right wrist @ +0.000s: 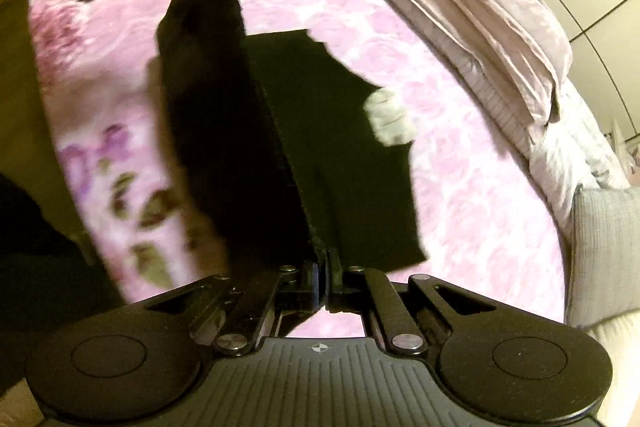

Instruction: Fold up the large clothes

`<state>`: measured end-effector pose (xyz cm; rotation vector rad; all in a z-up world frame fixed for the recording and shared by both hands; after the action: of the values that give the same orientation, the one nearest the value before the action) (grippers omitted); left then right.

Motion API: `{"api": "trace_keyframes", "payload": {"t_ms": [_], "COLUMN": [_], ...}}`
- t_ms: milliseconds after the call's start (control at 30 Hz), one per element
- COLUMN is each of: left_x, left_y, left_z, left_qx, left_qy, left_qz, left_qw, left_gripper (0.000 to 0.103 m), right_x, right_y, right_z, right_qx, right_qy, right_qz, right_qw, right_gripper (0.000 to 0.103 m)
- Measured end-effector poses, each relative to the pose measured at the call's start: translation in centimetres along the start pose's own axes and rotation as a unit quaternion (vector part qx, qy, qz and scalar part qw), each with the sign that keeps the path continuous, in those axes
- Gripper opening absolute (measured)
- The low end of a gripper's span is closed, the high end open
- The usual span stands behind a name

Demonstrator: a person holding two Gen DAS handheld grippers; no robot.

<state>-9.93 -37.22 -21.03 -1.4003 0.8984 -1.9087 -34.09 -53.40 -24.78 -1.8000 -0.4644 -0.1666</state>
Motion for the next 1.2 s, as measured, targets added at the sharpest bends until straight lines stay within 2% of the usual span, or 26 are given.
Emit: {"api": "trace_keyframes", "payload": {"t_ms": [167, 333, 567, 767, 933, 1000, 1067, 1200], "left_x": [2.7, 2.4, 3.1, 3.5, 1.5, 0.5, -0.3, -1.4], "left_y": [8.3, 16.2, 21.9, 26.5, 30.9, 32.1, 32.3, 30.4], "left_z": [5.2, 8.9, 13.0, 15.0, 16.1, 16.1, 16.5, 18.2], "left_qx": [-0.003, -0.006, -0.016, -0.028, -0.040, -0.036, -0.020, 0.002], "left_qy": [-0.018, -0.035, -0.056, -0.060, -0.088, -0.096, -0.098, -0.117], "left_qz": [0.038, 0.084, 0.100, 0.105, 0.133, 0.142, 0.150, 0.148], "left_qw": [0.9991, 0.9958, 0.9933, 0.9922, 0.9865, 0.9846, 0.9836, 0.9820], "left_gripper": [0.001, 0.001, 0.001, 0.001, 0.002, 0.005, 0.006, 0.009], "right_x": [2.4, 4.0, 7.0, 7.6, 7.7, 7.4, 7.0, 5.4], "right_y": [6.8, 14.2, 21.0, 24.9, 28.2, 30.0, 31.0, 30.1], "right_z": [-7.3, -13.2, -19.0, -21.5, -22.8, -23.4, -24.6, -26.9], "right_qx": [0.036, 0.078, 0.102, 0.098, 0.093, 0.091, 0.059, 0.012], "right_qy": [0.002, 0.026, 0.054, 0.090, 0.134, 0.169, 0.212, 0.299], "right_qz": [0.018, 0.034, 0.048, 0.062, 0.065, 0.067, 0.065, 0.063], "right_qw": [0.999, 0.996, 0.992, 0.989, 0.984, 0.979, 0.973, 0.952], "right_gripper": [0.000, 0.000, 0.000, 0.000, 0.000, 0.005, 0.020, 0.023]}}
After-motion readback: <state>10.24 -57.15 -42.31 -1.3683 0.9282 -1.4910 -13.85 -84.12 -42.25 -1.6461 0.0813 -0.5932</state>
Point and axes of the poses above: each gripper's, at about its wrist camera, not at the fingertips, and y roughly the way its jaws point, z to its left, x to its top, the point moved 6 cm from there along y, roughly the way its jaws point, and after that the axes turned 9 degrees about y, right-handed, at the moved point
